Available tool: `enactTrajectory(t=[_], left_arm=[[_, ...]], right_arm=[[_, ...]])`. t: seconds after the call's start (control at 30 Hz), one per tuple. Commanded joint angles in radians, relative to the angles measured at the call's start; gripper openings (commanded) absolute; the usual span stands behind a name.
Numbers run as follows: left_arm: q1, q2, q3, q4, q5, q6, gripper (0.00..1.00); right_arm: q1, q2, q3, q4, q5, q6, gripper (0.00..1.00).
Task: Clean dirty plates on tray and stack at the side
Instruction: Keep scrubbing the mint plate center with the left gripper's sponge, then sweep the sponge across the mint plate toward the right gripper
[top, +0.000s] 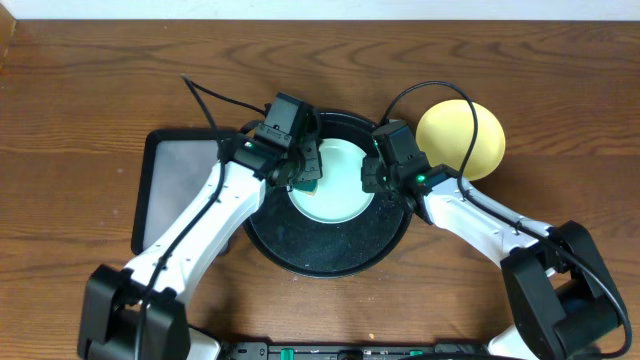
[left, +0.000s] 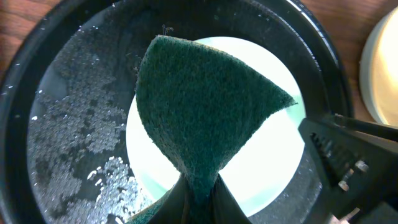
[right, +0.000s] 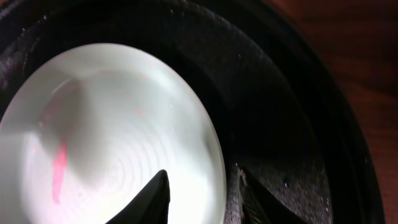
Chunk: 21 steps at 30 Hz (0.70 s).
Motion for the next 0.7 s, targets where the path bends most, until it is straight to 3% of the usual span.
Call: enactTrajectory(t=[0.0,0.17,0.47,0.67], left_arm=[[0.002,0.029,0.006,0.015,-0.013,0.002,0.07],[0.003,0.034,0.006,0.027,-0.013,0.002,0.08],[0.002,0.034,0.006,0.027,-0.028,0.002,0.08],[0.003,0.034,0.006,0.027,-0.055,0.003,0.08]], right_arm=[[0.003,0.045,-0.005,0.016,0.016,-0.026,0.31],[-0.007,0.075,-0.005,0.04,0.012,-0.026,0.18],[-0.032,0.075,-0.005,0.025,-0.011,-0.026,0.05],[-0.032,0.075,-0.005,0.013,-0.018,-0.026,0.06]])
